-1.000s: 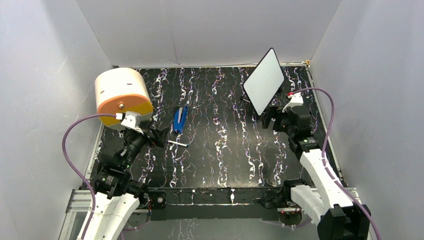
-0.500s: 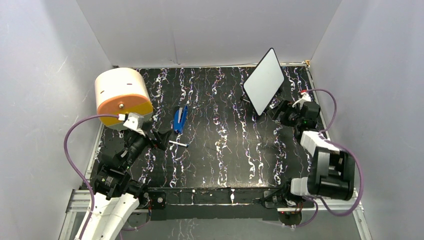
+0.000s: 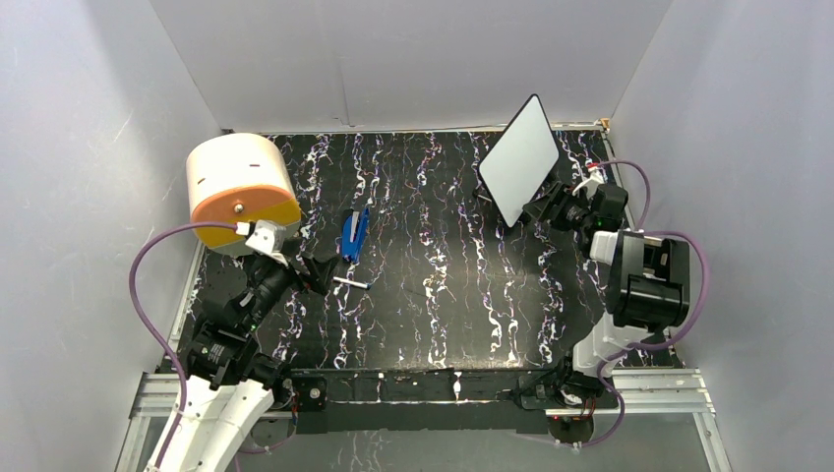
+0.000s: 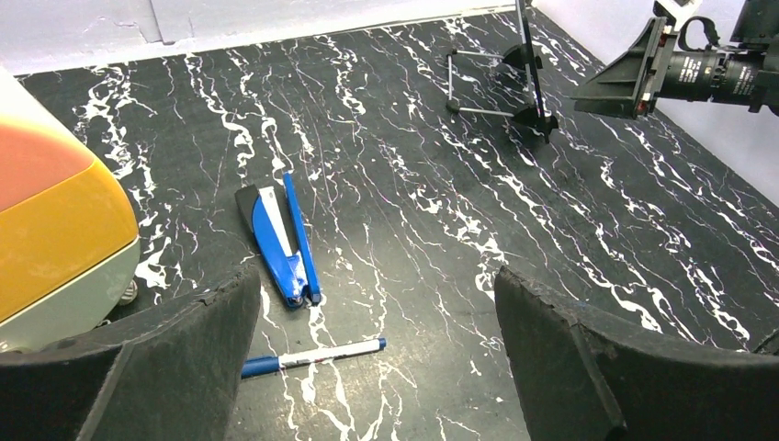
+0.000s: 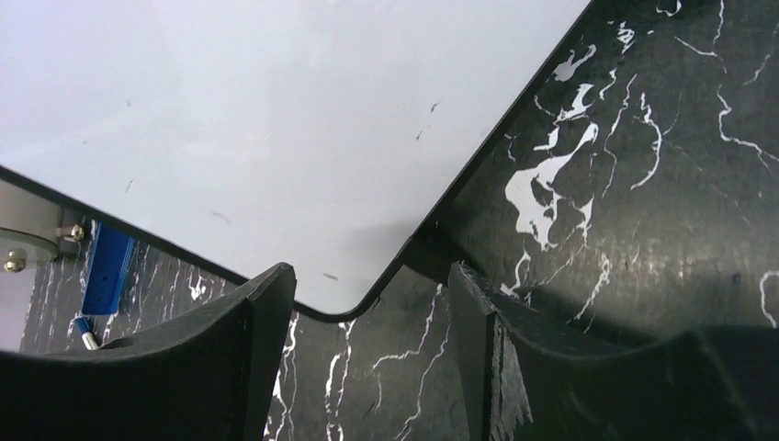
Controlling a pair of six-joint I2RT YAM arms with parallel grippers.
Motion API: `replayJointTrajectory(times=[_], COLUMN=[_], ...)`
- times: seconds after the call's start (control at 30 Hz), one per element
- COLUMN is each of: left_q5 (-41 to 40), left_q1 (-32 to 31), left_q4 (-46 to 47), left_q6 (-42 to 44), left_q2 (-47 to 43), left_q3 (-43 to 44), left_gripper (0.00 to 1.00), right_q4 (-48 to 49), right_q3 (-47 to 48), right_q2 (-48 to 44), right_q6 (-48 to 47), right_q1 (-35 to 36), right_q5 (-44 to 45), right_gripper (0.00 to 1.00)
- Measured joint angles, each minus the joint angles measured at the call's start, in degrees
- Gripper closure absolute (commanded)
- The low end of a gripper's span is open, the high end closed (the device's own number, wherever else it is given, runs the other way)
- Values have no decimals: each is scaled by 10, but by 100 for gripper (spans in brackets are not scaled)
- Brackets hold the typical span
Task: Write a sentence on the whiteboard
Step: Move the whiteboard to the center of the board.
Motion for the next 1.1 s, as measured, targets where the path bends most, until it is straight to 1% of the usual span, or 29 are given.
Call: replayJointTrajectory(times=[0.2,0.4,0.53,0.67,0.8,0.9,1.1], left_q5=[2,4,9,13,14,15,16], left_q1=[0,0,0,0,0,0,0], left_q4=[0,0,0,0,0,0,0], left_q6=[2,5,6,6,6,6,7], left_q2=[14,17,21,23,23,23,23], left_q3=[0,0,0,0,0,0,0], left_gripper=[6,6,6,5,5,5,6], right_q4=[29,52,64,61,39,11,-47], right_q3=[21,30,31,31,34,38,37], right_q2=[60,99,111,113,113,110,61], right_q6=[8,21,25,19,-7,-34,-87], right_q1=[-2,-2,1,27,67,90,88], right_q5=[-30,-74,-98,-112,-110,-93,-9], right_gripper=[35,38,39,40,41,40,37])
